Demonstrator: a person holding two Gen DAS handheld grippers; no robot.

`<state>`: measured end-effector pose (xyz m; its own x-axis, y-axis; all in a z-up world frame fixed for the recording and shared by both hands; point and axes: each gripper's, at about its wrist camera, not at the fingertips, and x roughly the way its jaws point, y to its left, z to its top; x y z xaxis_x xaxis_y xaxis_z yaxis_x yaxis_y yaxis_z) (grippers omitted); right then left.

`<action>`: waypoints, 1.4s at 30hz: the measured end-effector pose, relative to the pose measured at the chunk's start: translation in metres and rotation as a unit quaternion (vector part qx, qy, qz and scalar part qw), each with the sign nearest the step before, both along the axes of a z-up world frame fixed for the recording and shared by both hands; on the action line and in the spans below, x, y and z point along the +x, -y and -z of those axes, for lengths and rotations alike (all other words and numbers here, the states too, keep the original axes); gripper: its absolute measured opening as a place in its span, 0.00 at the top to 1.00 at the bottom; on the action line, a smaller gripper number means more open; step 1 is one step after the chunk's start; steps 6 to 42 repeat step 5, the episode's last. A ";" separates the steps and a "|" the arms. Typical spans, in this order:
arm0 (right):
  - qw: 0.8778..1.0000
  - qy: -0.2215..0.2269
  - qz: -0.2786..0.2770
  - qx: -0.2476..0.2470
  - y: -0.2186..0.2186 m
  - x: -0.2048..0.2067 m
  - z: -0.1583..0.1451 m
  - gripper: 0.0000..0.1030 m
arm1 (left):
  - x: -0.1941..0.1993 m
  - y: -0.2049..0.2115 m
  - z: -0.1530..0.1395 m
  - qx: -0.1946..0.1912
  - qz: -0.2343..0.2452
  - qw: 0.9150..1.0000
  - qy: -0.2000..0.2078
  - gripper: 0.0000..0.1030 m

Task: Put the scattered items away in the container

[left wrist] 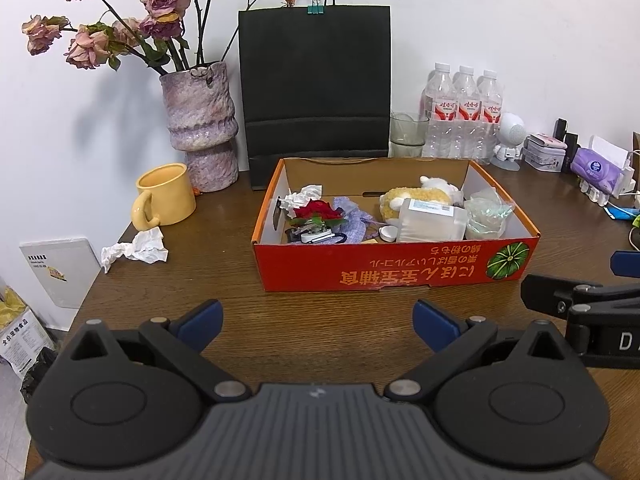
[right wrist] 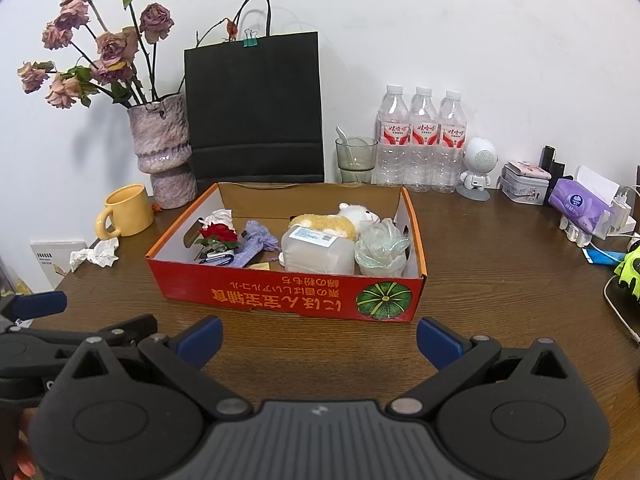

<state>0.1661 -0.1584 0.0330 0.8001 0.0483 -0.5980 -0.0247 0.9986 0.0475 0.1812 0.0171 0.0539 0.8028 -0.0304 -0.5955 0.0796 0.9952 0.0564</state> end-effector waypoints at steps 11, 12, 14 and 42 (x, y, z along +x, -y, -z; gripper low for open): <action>1.000 -0.001 0.002 -0.002 0.000 0.000 0.000 0.00 | 0.002 0.000 0.002 -0.010 -0.005 1.000 -0.017 0.00; 1.000 -0.001 0.002 -0.002 0.000 0.000 0.000 0.00 | 0.002 0.000 0.002 -0.010 -0.005 1.000 -0.017 0.00; 1.000 -0.001 0.002 -0.002 0.000 0.000 0.000 0.00 | 0.002 0.000 0.002 -0.010 -0.005 1.000 -0.017 0.00; 1.000 -0.001 0.002 -0.002 0.000 0.000 0.000 0.00 | 0.002 0.000 0.002 -0.010 -0.005 1.000 -0.017 0.00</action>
